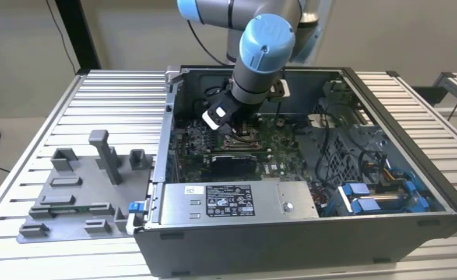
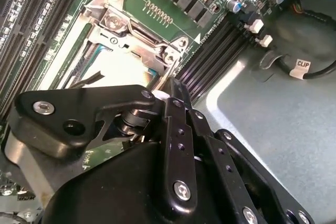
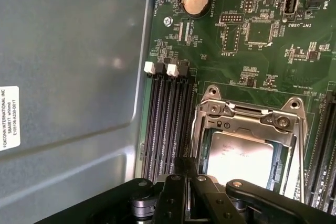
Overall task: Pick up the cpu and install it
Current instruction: 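Close the cpu cover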
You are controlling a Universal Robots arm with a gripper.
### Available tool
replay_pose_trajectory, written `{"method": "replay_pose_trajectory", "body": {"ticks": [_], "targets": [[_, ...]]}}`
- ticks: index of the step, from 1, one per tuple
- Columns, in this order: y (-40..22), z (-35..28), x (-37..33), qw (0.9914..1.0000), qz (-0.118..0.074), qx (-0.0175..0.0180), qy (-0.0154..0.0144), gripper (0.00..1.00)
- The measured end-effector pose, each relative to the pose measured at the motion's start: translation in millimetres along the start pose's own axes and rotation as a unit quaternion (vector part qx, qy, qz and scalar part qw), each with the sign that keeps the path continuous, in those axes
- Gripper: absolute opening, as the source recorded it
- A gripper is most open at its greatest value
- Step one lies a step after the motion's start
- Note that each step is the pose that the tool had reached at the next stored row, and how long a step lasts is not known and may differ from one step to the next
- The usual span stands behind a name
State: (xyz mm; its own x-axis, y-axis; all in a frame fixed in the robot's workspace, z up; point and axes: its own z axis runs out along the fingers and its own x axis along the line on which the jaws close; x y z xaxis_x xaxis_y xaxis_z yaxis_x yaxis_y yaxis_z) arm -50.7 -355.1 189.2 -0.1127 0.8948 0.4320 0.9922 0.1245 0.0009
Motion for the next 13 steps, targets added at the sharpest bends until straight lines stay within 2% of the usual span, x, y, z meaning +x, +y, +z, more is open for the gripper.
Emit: {"method": "replay_pose_trajectory", "body": {"ticks": [13], "targets": [[10.5, 1.8, -2.1, 1.0, 0.0, 0.0001, 0.0, 0.0]]}}
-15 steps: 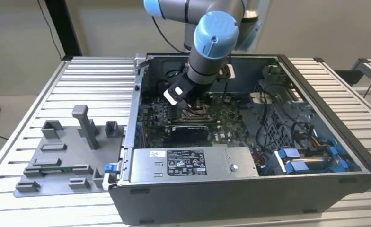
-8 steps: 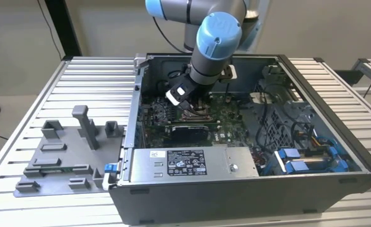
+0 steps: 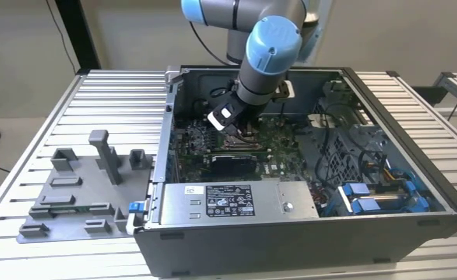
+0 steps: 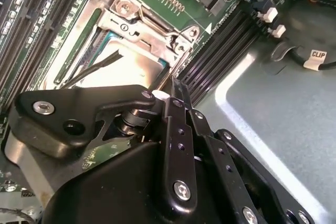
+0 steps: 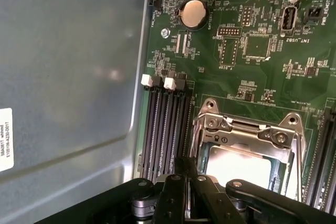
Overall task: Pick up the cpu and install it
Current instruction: 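Close the cpu cover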
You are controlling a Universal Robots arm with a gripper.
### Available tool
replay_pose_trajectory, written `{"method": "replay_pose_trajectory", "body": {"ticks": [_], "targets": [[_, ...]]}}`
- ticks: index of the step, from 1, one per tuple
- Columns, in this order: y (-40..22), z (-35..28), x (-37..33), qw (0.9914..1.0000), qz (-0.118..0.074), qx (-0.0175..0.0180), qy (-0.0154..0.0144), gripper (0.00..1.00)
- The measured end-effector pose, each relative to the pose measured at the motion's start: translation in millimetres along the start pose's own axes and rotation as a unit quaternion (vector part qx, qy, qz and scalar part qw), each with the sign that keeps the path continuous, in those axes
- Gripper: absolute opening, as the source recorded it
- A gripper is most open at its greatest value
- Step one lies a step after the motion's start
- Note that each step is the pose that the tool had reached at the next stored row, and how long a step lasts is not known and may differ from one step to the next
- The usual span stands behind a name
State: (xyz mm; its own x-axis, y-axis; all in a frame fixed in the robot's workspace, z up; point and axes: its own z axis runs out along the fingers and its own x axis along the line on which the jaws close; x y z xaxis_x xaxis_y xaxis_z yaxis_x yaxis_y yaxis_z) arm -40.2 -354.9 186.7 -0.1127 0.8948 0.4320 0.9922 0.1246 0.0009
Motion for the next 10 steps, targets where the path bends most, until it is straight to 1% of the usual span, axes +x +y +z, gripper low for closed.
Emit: {"method": "replay_pose_trajectory", "body": {"ticks": [10], "targets": [[9.5, 0.2, -1.4, 1.0, 0.0, -0.0002, 0.0009, 0.0]]}}
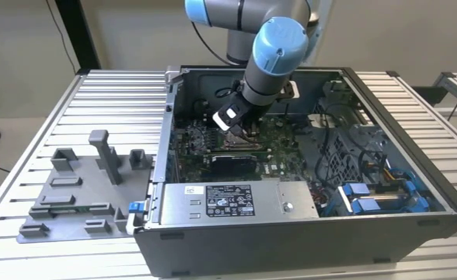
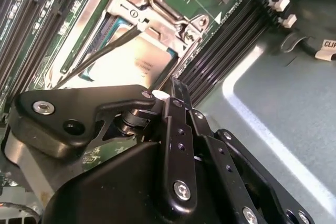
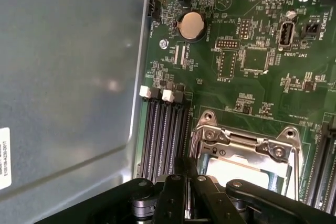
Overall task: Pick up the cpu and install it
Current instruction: 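Close the cpu cover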
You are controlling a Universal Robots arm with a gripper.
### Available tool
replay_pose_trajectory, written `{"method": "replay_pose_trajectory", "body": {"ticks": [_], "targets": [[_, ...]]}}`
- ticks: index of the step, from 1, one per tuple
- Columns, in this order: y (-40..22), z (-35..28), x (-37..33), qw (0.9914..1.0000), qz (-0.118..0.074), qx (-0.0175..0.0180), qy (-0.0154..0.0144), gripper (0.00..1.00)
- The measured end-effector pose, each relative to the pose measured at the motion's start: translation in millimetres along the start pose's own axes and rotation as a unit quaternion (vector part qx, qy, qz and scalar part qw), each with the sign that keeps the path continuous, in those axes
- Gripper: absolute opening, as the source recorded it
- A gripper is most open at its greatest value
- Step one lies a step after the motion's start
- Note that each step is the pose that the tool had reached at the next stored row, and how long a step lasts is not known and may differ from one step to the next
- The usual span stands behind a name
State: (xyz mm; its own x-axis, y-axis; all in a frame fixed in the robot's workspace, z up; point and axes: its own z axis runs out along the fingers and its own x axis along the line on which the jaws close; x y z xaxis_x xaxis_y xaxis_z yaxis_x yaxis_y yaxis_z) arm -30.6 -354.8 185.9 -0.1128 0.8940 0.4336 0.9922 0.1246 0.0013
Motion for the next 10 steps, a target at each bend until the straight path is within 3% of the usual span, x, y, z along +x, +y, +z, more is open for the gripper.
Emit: {"method": "replay_pose_trajectory", "body": {"ticks": [10], "targets": [[4.4, -0.2, -0.8, 0.99999, 0.0, -0.0005, 0.0037, 0.0]]}}
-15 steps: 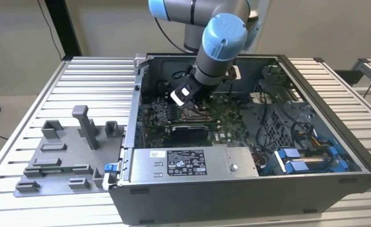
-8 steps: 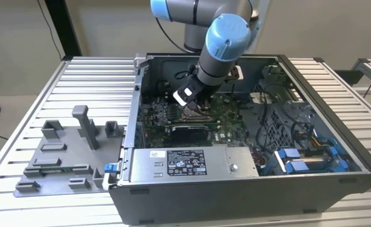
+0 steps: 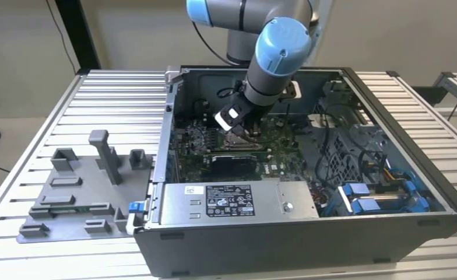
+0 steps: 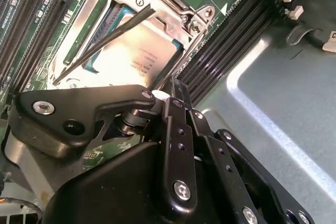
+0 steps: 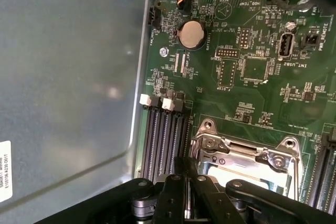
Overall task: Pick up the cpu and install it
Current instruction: 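Close the cpu cover, then install the first cpu locking lever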
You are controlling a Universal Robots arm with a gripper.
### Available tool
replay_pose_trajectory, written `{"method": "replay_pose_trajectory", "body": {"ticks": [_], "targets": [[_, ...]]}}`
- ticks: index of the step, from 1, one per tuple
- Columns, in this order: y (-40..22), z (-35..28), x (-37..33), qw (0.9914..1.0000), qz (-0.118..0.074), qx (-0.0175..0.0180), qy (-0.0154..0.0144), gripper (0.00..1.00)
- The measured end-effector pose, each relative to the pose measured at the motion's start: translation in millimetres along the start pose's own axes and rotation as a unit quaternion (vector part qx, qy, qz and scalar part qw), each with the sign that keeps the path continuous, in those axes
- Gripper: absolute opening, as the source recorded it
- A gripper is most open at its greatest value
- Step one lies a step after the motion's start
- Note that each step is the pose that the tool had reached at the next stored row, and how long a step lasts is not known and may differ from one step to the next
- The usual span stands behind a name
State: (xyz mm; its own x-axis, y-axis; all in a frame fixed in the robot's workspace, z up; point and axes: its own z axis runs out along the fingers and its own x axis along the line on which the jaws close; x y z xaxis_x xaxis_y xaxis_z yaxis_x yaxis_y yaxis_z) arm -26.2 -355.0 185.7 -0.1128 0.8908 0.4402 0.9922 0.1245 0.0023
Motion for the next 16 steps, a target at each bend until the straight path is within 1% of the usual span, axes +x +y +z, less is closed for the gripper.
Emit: {"method": "replay_pose_trajectory", "body": {"ticks": [3, 9, 14, 16], "targets": [[0.2, -0.1, -0.5, 1.0, 0.0, -0.0001, 0.0017, 0.0], [0.6, -1.0, -3.0, 0.99998, 0.0, -0.0007, 0.0068, 0.0], [2.0, -0.8, -3.3, 0.99993, -0.001, -0.0013, 0.0117, 0.0], [2.3, -0.5, -3.4, 0.99991, -0.001, -0.0015, 0.013, 0.0]]}}
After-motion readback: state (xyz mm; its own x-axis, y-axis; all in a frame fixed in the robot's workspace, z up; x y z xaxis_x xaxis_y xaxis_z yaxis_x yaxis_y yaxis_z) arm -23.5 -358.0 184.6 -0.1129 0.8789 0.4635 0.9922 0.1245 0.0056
